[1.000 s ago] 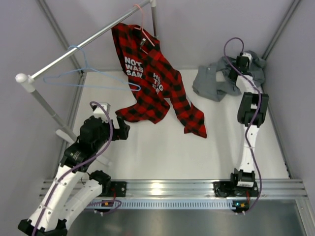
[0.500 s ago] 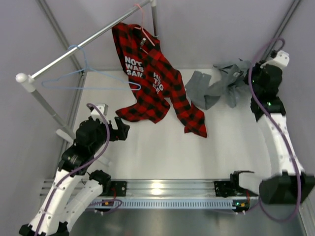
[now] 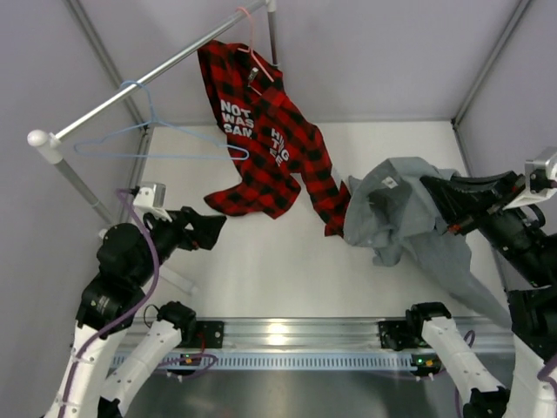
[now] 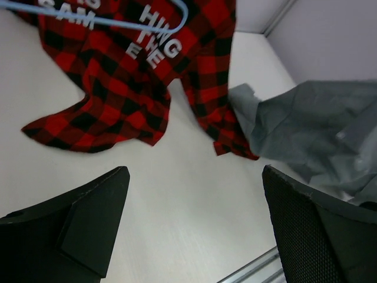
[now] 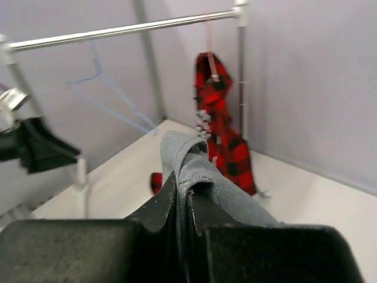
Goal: Place the shirt on the hanger
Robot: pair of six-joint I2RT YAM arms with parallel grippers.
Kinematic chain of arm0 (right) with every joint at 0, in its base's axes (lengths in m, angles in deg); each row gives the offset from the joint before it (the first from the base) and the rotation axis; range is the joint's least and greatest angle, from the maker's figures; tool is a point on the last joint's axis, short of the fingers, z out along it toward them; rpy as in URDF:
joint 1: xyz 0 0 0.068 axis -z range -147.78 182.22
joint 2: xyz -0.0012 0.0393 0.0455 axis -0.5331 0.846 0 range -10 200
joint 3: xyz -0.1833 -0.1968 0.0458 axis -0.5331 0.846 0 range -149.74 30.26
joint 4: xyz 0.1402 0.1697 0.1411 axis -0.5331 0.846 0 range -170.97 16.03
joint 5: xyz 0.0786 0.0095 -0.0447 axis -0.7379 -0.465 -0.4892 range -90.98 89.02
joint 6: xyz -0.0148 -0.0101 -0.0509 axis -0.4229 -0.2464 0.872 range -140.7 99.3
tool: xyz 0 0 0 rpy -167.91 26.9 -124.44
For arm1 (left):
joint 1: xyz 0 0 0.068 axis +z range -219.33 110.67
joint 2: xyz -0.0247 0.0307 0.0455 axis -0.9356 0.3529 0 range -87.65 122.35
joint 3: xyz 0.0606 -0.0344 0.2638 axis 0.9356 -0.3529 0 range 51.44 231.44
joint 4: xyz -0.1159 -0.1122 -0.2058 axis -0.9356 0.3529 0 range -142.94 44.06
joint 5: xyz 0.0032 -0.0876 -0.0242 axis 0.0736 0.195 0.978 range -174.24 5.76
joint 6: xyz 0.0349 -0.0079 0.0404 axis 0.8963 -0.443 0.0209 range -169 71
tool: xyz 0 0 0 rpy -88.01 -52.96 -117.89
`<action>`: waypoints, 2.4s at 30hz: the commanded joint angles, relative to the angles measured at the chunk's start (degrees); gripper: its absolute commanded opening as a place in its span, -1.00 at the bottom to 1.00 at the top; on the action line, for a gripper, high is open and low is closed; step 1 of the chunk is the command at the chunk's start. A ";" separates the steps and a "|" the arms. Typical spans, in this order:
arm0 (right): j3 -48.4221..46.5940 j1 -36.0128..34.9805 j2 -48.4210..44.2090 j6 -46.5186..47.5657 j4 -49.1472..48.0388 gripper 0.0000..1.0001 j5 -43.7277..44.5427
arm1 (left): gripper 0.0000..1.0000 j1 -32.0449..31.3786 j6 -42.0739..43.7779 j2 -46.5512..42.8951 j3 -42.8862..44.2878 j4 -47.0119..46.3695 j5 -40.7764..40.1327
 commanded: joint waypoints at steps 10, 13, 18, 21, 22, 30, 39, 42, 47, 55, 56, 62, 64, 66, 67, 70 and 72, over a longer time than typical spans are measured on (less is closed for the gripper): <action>-4.09 -0.66 6.24 -16.18 -8.24 -1.00 -20.93 | 0.96 -2.90 -24.91 11.55 -5.17 -44.24 40.01; -1.72 -0.57 8.00 -16.71 -9.65 -1.00 -21.54 | 0.96 -10.96 -21.85 17.94 -5.09 -46.20 31.49; 3.64 -0.66 7.48 -17.51 -15.10 -1.00 -20.23 | 0.96 -23.91 -17.01 29.04 -2.63 -47.69 15.96; 3.56 -0.66 8.44 -17.07 -15.19 -1.00 -19.96 | 0.96 -26.47 -19.37 34.22 -4.56 -56.90 15.39; 3.39 -0.66 8.71 -17.07 -15.28 -1.00 -20.14 | 0.96 -27.00 -19.73 35.54 -4.65 -59.01 14.00; 1.02 -0.66 9.85 -18.12 -17.30 -1.00 -21.89 | 0.15 -28.85 -14.11 44.34 -3.68 -62.20 8.45; -13.22 -0.66 16.09 -26.90 -23.79 -1.00 -27.51 | -1.00 -29.02 -1.20 29.24 11.48 -46.78 6.09; -20.15 -1.01 18.54 -29.89 -26.27 -1.00 -25.07 | -1.00 -29.02 6.00 25.80 21.85 -39.02 6.06; -27.29 -1.27 22.86 -40.61 -35.74 -1.00 -26.73 | -1.00 -29.02 9.80 28.17 41.49 -31.26 14.06; -5.62 -1.27 9.88 -25.35 -16.25 -1.00 -9.78 | -1.00 -29.11 2.87 27.21 20.35 -38.71 13.73; 3.82 -1.27 5.33 -24.98 -16.42 -1.00 -9.16 | -1.00 -29.29 2.07 26.86 13.18 -41.17 11.81; 37.28 -1.27 -8.59 -20.41 -15.81 -0.71 -10.90 | -1.00 -32.01 -0.66 25.01 -7.26 -46.90 -1.11; 43.95 -1.27 -11.49 -17.69 -14.58 -0.31 -11.79 | -1.00 -32.10 -1.19 25.70 -11.23 -47.35 -2.45; 45.39 -1.36 -12.82 -14.36 -11.16 0.34 -10.83 | -1.00 -32.10 -0.93 26.23 -13.25 -47.26 -3.07; 43.74 -1.27 -13.00 -12.69 -9.15 0.50 -9.43 | -1.00 -32.10 -0.66 26.41 -13.52 -47.08 -2.89; 35.42 -1.36 -9.77 -5.66 0.17 0.78 1.90 | -1.00 -32.10 -0.05 27.47 -12.83 -44.37 -2.02; 31.70 -1.36 -7.30 -1.62 2.20 0.94 4.13 | -1.00 -32.01 0.48 28.26 -11.51 -41.73 -1.75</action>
